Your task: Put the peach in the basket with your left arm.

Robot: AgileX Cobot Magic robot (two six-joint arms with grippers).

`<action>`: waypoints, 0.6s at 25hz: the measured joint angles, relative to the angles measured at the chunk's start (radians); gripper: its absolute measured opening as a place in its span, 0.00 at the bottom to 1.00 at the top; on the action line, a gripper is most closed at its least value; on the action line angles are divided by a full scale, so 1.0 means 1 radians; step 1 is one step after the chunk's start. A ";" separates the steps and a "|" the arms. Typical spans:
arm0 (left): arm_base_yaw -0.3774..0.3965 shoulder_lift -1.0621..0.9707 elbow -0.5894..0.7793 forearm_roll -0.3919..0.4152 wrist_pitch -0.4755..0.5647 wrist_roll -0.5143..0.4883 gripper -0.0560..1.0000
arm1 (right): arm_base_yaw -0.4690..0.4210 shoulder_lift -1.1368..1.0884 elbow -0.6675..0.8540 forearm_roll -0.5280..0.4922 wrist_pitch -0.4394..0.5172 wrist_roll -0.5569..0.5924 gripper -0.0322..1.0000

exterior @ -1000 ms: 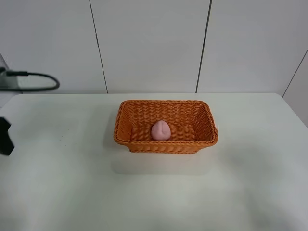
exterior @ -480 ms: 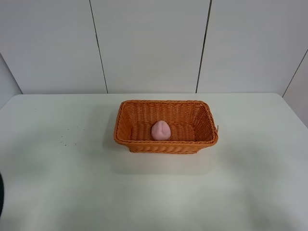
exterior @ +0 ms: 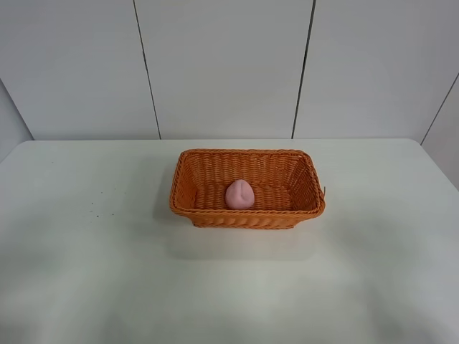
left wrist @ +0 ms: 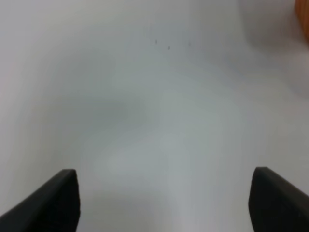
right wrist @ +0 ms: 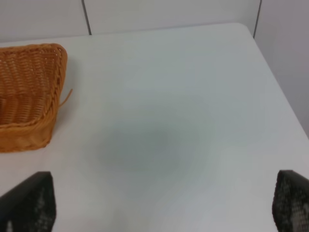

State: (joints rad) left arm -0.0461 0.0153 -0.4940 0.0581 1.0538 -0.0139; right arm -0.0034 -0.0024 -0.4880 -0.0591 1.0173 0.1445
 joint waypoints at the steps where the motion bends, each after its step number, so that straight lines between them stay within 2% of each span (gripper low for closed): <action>1: 0.000 -0.013 0.000 -0.001 0.000 0.000 0.83 | 0.000 0.000 0.000 0.000 0.000 0.000 0.70; 8: 0.000 -0.022 0.000 -0.058 0.002 0.021 0.83 | 0.000 0.000 0.000 0.000 0.000 0.000 0.70; 15: 0.000 -0.022 0.000 -0.058 0.002 0.024 0.83 | 0.000 0.000 0.000 0.000 0.000 0.000 0.70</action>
